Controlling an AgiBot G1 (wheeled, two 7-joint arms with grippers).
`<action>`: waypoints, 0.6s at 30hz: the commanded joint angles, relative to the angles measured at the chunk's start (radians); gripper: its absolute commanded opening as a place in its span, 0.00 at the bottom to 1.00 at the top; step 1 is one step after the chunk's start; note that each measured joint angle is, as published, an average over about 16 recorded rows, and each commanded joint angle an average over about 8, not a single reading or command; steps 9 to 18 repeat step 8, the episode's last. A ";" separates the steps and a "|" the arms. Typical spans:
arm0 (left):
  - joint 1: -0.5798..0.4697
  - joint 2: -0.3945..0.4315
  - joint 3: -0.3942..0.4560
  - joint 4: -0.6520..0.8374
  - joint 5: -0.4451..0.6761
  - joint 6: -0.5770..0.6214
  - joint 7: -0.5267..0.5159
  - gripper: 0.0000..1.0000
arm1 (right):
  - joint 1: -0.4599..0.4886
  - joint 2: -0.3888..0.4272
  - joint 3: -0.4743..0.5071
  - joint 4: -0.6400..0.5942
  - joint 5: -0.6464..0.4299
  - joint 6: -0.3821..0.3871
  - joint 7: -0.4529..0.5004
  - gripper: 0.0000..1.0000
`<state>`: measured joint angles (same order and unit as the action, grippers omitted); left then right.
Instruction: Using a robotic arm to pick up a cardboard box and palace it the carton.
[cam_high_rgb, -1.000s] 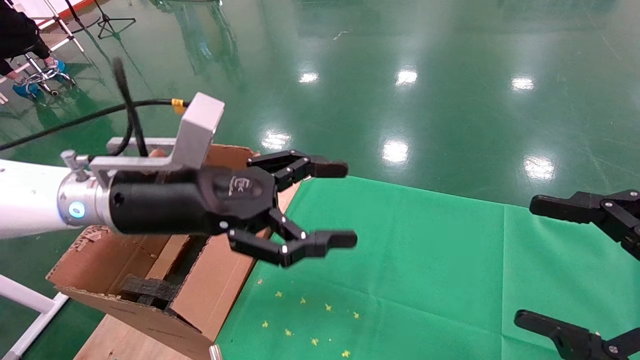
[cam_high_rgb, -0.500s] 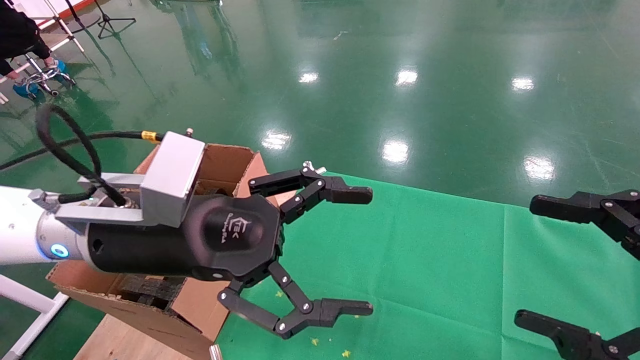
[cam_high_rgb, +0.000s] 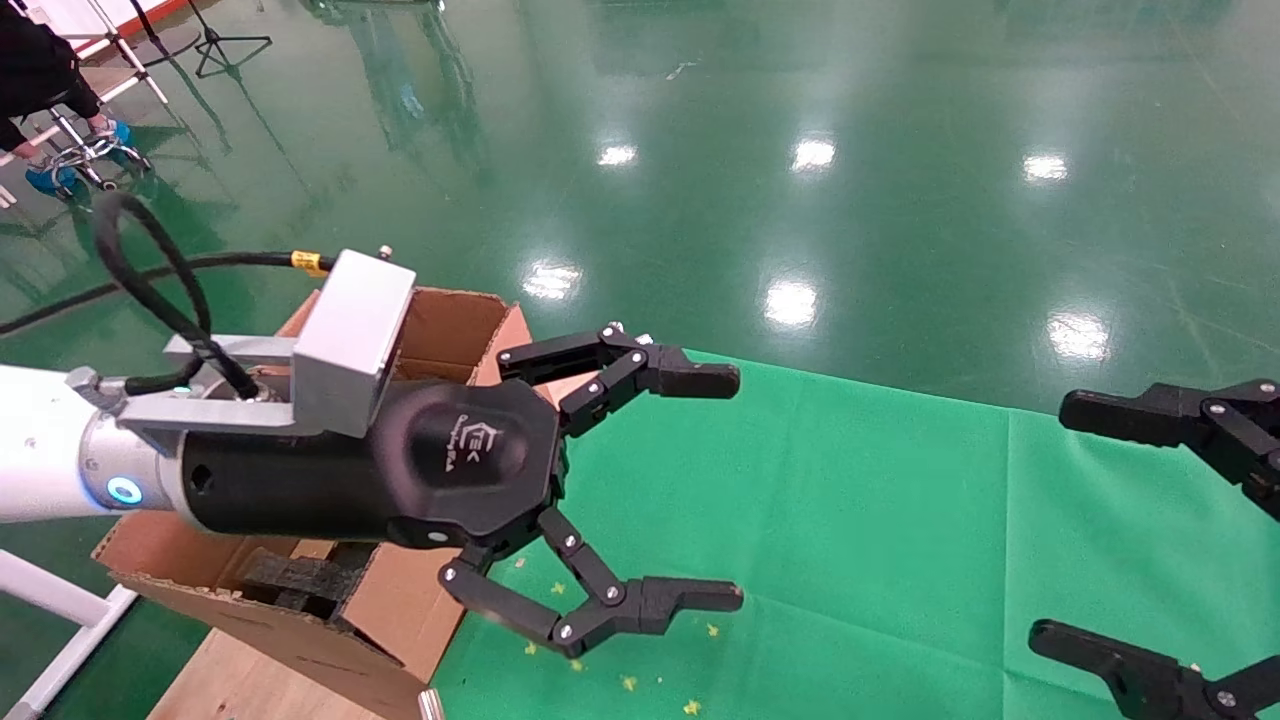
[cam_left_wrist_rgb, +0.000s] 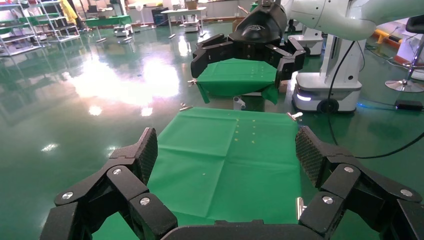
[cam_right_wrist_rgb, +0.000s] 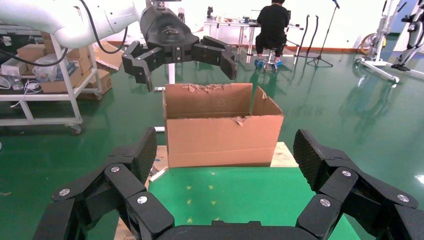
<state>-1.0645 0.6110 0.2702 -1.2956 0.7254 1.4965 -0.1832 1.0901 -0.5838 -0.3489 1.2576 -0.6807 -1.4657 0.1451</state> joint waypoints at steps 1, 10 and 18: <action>-0.002 0.000 0.002 0.003 0.001 0.000 -0.001 1.00 | 0.000 0.000 0.000 0.000 0.000 0.000 0.000 1.00; -0.005 0.000 0.005 0.007 0.003 0.000 -0.003 1.00 | 0.000 0.000 0.000 0.000 0.000 0.000 0.000 1.00; -0.005 0.000 0.005 0.007 0.003 0.000 -0.003 1.00 | 0.000 0.000 0.000 0.000 0.000 0.000 0.000 1.00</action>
